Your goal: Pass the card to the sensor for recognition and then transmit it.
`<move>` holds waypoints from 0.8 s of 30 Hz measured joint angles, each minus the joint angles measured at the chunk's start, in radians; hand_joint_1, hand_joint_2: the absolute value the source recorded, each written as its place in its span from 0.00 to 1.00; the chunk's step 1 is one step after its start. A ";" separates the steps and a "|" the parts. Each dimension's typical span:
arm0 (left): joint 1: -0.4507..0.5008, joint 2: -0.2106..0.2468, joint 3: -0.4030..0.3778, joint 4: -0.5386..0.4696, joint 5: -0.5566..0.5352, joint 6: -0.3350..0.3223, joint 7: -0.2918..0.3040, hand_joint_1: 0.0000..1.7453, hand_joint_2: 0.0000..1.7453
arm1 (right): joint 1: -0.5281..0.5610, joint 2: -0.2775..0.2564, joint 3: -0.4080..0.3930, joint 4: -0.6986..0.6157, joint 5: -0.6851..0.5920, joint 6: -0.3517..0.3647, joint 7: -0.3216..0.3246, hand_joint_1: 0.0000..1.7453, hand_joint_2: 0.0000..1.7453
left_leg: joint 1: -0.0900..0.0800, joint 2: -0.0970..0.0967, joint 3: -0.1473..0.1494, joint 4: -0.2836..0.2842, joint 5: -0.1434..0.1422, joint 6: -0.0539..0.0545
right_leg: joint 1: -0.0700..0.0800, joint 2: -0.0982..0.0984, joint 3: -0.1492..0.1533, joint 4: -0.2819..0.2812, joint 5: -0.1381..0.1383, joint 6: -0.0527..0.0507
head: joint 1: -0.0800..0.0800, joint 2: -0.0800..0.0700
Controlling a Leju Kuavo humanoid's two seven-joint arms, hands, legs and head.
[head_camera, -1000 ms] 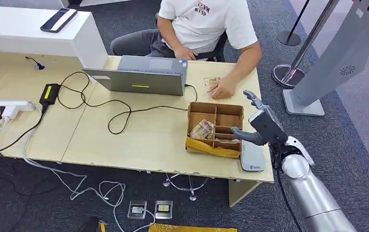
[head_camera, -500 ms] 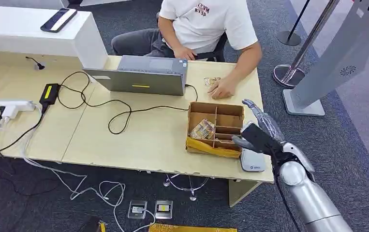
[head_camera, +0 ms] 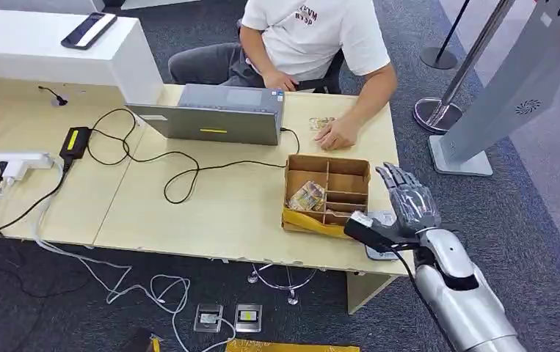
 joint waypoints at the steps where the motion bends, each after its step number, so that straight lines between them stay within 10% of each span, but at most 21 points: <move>1: 0.000 0.000 0.000 0.000 0.000 0.000 0.000 0.00 1.00 | 0.002 0.000 0.001 0.000 0.002 0.011 -0.007 0.00 1.00 | 0.000 0.000 0.000 0.000 0.000 0.000 | 0.000 0.000 0.000 0.000 0.000 0.000 | 0.000 0.000; 24: -0.006 0.000 -0.010 0.000 -0.011 0.000 0.000 0.00 1.00 | 0.031 0.063 0.016 -0.003 0.054 0.035 -0.060 0.00 1.00 | 0.000 0.000 0.000 0.000 0.000 0.000 | 0.000 -0.001 0.000 0.000 0.000 0.000 | 0.000 0.000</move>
